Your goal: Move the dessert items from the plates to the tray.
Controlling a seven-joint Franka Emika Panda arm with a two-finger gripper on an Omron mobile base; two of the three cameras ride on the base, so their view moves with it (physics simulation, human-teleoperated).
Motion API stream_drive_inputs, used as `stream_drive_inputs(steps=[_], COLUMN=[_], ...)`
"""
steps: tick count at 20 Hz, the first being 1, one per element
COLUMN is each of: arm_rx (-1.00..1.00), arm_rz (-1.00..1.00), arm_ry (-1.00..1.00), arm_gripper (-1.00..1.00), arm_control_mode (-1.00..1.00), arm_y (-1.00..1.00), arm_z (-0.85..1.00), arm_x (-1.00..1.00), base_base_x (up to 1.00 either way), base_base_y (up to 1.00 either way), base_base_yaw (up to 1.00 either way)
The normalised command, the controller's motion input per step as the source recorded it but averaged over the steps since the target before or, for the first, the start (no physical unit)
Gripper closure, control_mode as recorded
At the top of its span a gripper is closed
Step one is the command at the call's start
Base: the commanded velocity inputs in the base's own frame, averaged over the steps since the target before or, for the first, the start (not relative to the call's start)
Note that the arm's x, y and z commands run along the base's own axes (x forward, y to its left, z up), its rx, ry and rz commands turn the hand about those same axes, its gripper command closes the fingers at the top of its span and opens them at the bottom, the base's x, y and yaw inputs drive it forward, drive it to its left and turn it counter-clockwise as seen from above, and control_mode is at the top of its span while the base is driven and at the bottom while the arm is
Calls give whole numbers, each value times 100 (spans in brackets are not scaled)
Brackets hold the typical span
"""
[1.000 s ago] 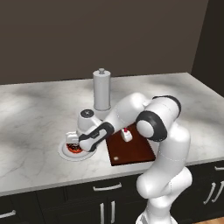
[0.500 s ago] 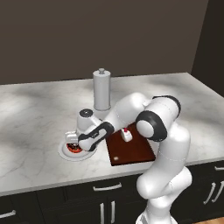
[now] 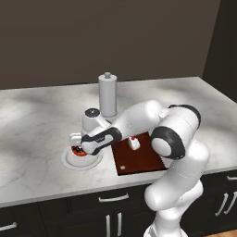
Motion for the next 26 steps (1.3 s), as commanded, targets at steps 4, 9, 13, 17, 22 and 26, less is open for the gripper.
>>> stream_drive_inputs(steps=[4, 9, 13, 17, 22, 26], arm_rx=[0, 1, 2, 0, 0, 0], arm_rz=[0, 0, 0, 0, 0, 0], arm_ry=[1, 4, 8, 8, 8, 7], arm_gripper=[100, 100, 100, 100, 100, 100], arm_control_mode=[-100, -100, -100, -100, -100, -100], arm_y=[-63, -96, -97, -84, -60, -30], arm_z=[44, 10, 5, 0, -1, -1], arm_x=[-18, -27, -35, -30, -18, -5], base_base_x=[0, 0, 0, 0, 0, 0], base_base_y=[0, 0, 0, 0, 0, 0], base_base_yaw=[0, 0, 0, 0, 0, 0])
